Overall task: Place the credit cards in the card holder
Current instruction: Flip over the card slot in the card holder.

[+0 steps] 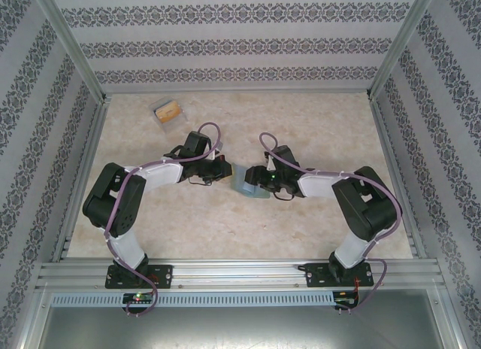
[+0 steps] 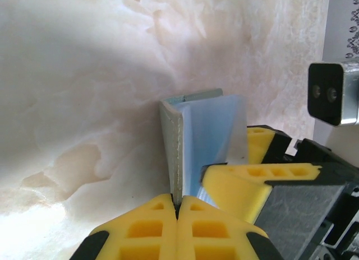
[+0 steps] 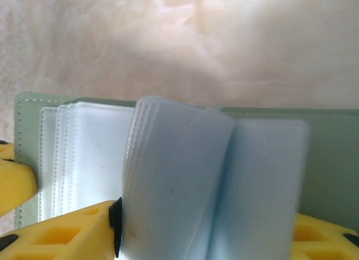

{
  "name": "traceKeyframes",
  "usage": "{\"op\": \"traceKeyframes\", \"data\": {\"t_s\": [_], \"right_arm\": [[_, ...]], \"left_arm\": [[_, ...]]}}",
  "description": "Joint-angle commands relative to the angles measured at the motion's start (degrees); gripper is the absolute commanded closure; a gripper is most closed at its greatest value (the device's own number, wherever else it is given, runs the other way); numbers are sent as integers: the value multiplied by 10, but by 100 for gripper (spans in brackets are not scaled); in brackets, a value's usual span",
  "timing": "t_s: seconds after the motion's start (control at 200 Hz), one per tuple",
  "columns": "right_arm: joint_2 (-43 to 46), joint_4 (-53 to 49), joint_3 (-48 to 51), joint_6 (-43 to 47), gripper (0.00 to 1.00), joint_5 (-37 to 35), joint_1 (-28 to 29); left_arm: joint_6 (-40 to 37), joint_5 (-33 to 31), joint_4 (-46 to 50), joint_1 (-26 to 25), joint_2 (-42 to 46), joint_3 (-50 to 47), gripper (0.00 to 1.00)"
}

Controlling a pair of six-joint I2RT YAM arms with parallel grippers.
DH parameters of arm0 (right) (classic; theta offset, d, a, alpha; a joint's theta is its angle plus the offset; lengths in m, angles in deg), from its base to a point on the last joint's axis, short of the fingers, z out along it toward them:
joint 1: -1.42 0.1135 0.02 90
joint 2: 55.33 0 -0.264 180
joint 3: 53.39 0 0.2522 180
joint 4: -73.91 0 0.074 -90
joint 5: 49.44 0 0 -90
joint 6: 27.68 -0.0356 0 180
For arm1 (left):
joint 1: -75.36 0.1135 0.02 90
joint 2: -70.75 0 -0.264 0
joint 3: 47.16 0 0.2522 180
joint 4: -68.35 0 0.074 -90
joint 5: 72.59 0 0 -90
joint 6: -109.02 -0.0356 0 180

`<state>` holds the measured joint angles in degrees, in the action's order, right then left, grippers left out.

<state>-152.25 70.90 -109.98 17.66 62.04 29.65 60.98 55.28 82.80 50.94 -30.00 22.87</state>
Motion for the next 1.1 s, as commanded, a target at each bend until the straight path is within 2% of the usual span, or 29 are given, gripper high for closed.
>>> {"op": "traceKeyframes", "data": {"t_s": [0.0,0.12,0.31,0.465,0.595,0.824,1.094], "right_arm": [[17,-49,23,3,41,-44,-16],[32,-63,27,5,41,-53,-23],[82,-142,21,37,41,-133,-29],[143,-160,-9,99,41,-169,25],[132,-146,-35,128,40,-210,92],[57,-82,-57,75,39,-147,103],[9,-56,-65,49,35,-114,104]], "left_arm": [[-21,-11,20,-4,4,8,100],[-26,-13,24,-4,-3,12,100],[-26,-7,19,-4,-8,12,100],[-30,-3,27,-4,-12,20,100],[-25,2,18,-4,-19,21,100],[-14,12,5,-4,-25,16,100],[-6,19,-2,-4,-31,17,100]]}}
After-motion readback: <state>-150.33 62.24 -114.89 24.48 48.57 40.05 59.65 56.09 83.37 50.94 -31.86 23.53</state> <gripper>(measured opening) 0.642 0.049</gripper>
